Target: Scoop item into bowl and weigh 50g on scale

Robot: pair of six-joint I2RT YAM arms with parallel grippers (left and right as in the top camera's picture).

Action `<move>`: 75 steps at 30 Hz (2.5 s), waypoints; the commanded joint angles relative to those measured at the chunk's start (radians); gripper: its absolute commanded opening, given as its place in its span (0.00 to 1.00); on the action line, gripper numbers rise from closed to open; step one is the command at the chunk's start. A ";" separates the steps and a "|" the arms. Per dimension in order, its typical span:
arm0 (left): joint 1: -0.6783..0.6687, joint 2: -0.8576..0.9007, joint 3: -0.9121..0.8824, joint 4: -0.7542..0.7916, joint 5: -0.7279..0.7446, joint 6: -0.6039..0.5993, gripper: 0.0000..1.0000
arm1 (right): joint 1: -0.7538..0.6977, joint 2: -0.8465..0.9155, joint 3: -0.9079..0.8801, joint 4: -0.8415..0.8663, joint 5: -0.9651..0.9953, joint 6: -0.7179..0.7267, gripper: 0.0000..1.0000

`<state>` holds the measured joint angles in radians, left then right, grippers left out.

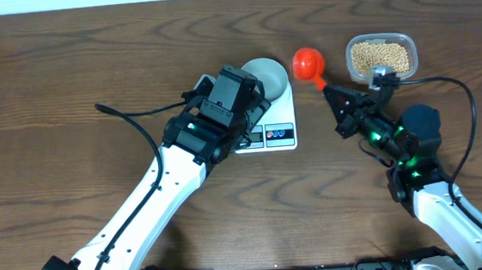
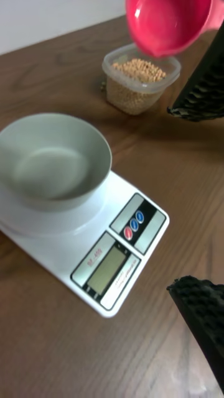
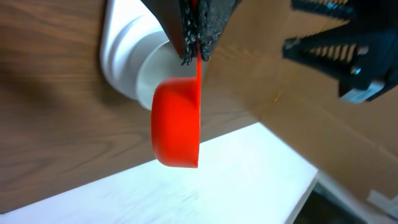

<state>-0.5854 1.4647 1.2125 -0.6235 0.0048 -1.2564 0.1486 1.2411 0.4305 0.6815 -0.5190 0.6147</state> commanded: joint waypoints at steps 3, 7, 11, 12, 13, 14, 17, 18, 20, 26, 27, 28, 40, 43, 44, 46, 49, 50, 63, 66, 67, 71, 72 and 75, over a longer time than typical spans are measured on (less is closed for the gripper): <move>-0.002 0.006 0.016 -0.078 -0.147 0.007 0.82 | -0.059 0.001 0.017 -0.012 0.012 -0.056 0.01; -0.002 0.006 0.016 -0.144 -0.288 0.007 0.83 | -0.076 0.001 0.033 -0.064 0.012 -0.116 0.01; -0.002 0.006 0.016 -0.131 -0.338 0.006 0.83 | -0.076 0.001 0.094 -0.211 0.013 -0.223 0.01; -0.002 0.006 0.016 -0.130 -0.348 0.006 0.83 | -0.076 0.001 0.121 -0.271 0.013 -0.258 0.01; -0.002 0.006 0.016 -0.131 -0.362 0.006 0.83 | -0.076 0.001 0.158 -0.344 0.013 -0.301 0.01; -0.002 0.006 0.016 -0.131 -0.366 0.006 0.83 | -0.076 0.001 0.181 -0.391 0.015 -0.331 0.01; -0.002 0.006 0.016 -0.131 -0.367 0.006 0.83 | -0.080 0.001 0.246 -0.512 0.049 -0.380 0.01; -0.001 0.006 0.016 -0.131 -0.372 0.006 0.83 | -0.084 0.001 0.272 -0.561 0.065 -0.396 0.01; 0.003 0.006 0.016 -0.133 -0.385 0.008 0.85 | -0.094 0.001 0.332 -0.681 0.108 -0.429 0.01; 0.083 0.003 0.016 -0.131 -0.383 0.272 0.88 | -0.109 0.001 0.519 -1.017 0.260 -0.528 0.01; 0.095 0.002 0.016 -0.132 -0.383 0.325 0.88 | -0.109 0.000 0.529 -1.030 0.269 -0.528 0.01; 0.110 -0.002 0.016 -0.132 -0.382 0.387 0.88 | -0.109 0.000 0.539 -1.044 0.277 -0.533 0.01; 0.269 -0.259 0.016 -0.132 -0.357 0.781 0.89 | -0.109 0.000 0.557 -1.093 0.282 -0.552 0.01; 0.269 -0.299 0.016 -0.147 -0.357 0.781 0.90 | -0.109 -0.002 0.557 -1.070 0.281 -0.524 0.01; 0.269 -0.305 0.016 -0.168 -0.357 0.781 0.90 | -0.109 -0.002 0.557 -1.061 0.281 -0.509 0.01; 0.269 -0.305 0.016 -0.203 -0.341 0.740 0.90 | -0.109 -0.002 0.557 -1.050 0.281 -0.496 0.01; 0.269 -0.303 0.016 -0.204 -0.269 0.911 0.98 | -0.109 -0.002 0.557 -1.032 0.281 -0.496 0.01; 0.271 -0.304 0.016 -0.202 -0.235 0.999 0.98 | -0.109 -0.002 0.557 -1.029 0.281 -0.496 0.01; 0.514 -0.329 0.057 -0.349 0.471 1.780 0.98 | -0.109 -0.002 0.557 -1.013 0.282 -0.500 0.01; 0.514 -0.329 0.057 -0.348 0.470 1.780 0.98 | -0.109 -0.002 0.557 -0.998 0.282 -0.500 0.01; 0.514 -0.328 0.057 -0.349 0.454 1.780 0.98 | -0.109 -0.002 0.557 -0.993 0.282 -0.500 0.01; 0.514 -0.328 0.055 -0.374 0.448 1.780 0.98 | -0.109 -0.002 0.557 -0.988 0.282 -0.500 0.01; 0.514 -0.328 0.055 -0.373 0.447 1.781 0.98 | -0.109 -0.002 0.557 -0.988 0.282 -0.500 0.01; 0.514 -0.328 0.055 -0.371 0.428 1.807 0.98 | -0.109 -0.002 0.557 -0.988 0.282 -0.500 0.01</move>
<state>-0.0753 1.1435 1.2457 -0.9913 0.4286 0.5083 0.0471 1.2434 0.9661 -0.3096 -0.2443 0.1036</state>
